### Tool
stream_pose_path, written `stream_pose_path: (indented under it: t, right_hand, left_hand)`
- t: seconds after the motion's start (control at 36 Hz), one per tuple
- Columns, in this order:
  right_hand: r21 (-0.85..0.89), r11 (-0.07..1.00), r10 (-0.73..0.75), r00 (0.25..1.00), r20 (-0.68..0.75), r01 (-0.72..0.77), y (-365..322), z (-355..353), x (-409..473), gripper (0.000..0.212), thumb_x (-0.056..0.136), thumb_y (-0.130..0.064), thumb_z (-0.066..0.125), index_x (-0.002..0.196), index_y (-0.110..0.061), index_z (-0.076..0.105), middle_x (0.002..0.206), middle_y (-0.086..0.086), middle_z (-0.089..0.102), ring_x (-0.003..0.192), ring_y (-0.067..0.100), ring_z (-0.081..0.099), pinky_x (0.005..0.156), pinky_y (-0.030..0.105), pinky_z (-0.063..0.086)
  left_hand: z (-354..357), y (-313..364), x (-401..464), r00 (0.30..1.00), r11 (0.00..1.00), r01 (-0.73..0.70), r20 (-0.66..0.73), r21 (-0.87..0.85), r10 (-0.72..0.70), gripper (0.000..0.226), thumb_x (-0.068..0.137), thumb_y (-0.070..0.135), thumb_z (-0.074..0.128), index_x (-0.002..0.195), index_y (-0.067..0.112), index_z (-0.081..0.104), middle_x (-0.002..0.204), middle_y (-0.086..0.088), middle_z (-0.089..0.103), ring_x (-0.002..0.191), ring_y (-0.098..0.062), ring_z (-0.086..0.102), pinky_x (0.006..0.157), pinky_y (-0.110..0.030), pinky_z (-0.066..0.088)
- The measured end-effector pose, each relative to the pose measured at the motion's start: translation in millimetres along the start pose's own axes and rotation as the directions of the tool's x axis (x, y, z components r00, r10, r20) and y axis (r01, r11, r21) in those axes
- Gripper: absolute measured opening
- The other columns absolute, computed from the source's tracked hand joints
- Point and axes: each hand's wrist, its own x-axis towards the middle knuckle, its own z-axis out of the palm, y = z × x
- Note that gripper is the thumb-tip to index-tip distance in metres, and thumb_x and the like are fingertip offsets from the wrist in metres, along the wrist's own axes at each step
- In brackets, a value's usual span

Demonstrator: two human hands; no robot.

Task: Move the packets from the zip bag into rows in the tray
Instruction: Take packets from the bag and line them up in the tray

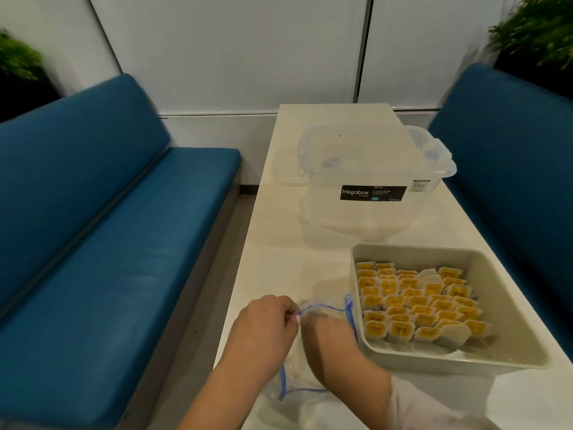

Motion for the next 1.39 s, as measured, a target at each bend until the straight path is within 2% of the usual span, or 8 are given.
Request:
stream_pose_path:
  t: [0.25,0.58,0.75,0.81,0.89,0.97,1.17,1.39]
  right_hand:
    - [-0.213,0.975,-0.038,0.992,0.12,0.063,-4,16,21,0.037,0.093,-0.004,0.05,0.13,-0.002,0.043,0.123,0.014,0.056,0.112,0.026,0.056,0.094,0.035,0.045]
    - [0.085,0.996,-0.042,0.995,0.088,0.035,0,14,14,0.044,0.088,-0.004,0.057,0.129,-0.008,0.044,0.118,0.014,0.059,0.106,0.031,0.059,0.088,0.038,0.047]
    - [0.28,0.96,-0.045,0.997,0.066,0.025,4,1,8,0.014,0.091,-0.007,0.049,0.089,-0.015,0.06,0.088,0.011,0.06,0.083,0.026,0.051,0.064,0.027,0.038]
    - [0.377,0.925,-0.051,0.998,0.021,0.039,10,-6,2,0.024,0.095,-0.014,0.045,0.106,-0.013,0.066,0.103,0.012,0.066,0.092,0.028,0.058,0.072,0.027,0.04]
    - [0.518,0.853,-0.037,0.997,-0.063,0.065,25,-18,-12,0.027,0.096,-0.025,0.046,0.111,-0.017,0.067,0.105,0.005,0.069,0.095,0.022,0.061,0.075,0.025,0.042]
    - [0.69,0.721,-0.028,0.998,-0.052,0.056,44,-26,-19,0.019,0.095,-0.025,0.05,0.105,-0.024,0.066,0.088,-0.006,0.065,0.074,0.009,0.058,0.063,0.021,0.044]
    - [0.985,0.159,-0.006,0.998,-0.064,0.064,69,-43,-31,0.018,0.098,-0.009,0.048,0.096,-0.008,0.067,0.068,0.004,0.059,0.039,0.007,0.039,0.041,0.016,0.032]
    - [0.993,0.018,0.06,0.991,-0.117,0.116,66,-49,-29,0.017,0.098,-0.014,0.05,0.101,-0.01,0.065,0.075,0.006,0.068,0.044,0.011,0.045,0.044,0.02,0.039]
  left_hand:
    - [0,-1,-3,1.0,1.0,-0.006,0.009,0.007,0.006,0.018,0.093,0.029,0.048,0.1,0.03,0.064,0.097,0.012,0.061,0.086,-0.008,0.059,0.078,-0.024,0.051]
    - [7,-9,7,0.997,0.996,0.02,-0.07,0.092,-0.014,0.019,0.094,0.03,0.043,0.104,0.034,0.059,0.098,0.014,0.056,0.085,-0.007,0.055,0.072,-0.021,0.045]
    - [11,-12,14,0.993,0.99,0.049,-0.109,0.134,-0.034,0.019,0.095,0.033,0.042,0.105,0.036,0.058,0.102,0.013,0.056,0.088,-0.006,0.056,0.069,-0.021,0.044]
    - [11,-13,15,0.994,0.991,0.046,-0.109,0.128,-0.032,0.019,0.095,0.033,0.043,0.105,0.037,0.058,0.102,0.013,0.056,0.088,-0.006,0.056,0.068,-0.021,0.043]
    - [10,-13,16,0.994,0.992,0.042,-0.107,0.123,-0.028,0.018,0.095,0.034,0.043,0.106,0.037,0.058,0.102,0.015,0.056,0.088,-0.005,0.056,0.068,-0.021,0.043]
    - [10,-12,17,0.994,0.993,0.033,-0.104,0.113,-0.022,0.017,0.094,0.035,0.045,0.105,0.038,0.058,0.101,0.016,0.056,0.086,-0.004,0.055,0.068,-0.02,0.043]
    - [8,-9,14,1.0,1.0,0.013,0.006,-0.012,-0.013,0.019,0.087,0.036,0.059,0.107,0.039,0.058,0.096,0.019,0.055,0.088,-0.001,0.055,0.075,-0.021,0.047]
    - [-7,5,17,0.992,0.847,0.06,0.125,-0.528,0.008,0.029,0.071,0.033,0.079,0.097,0.034,0.065,0.093,0.017,0.069,0.088,0.001,0.061,0.073,-0.015,0.047]
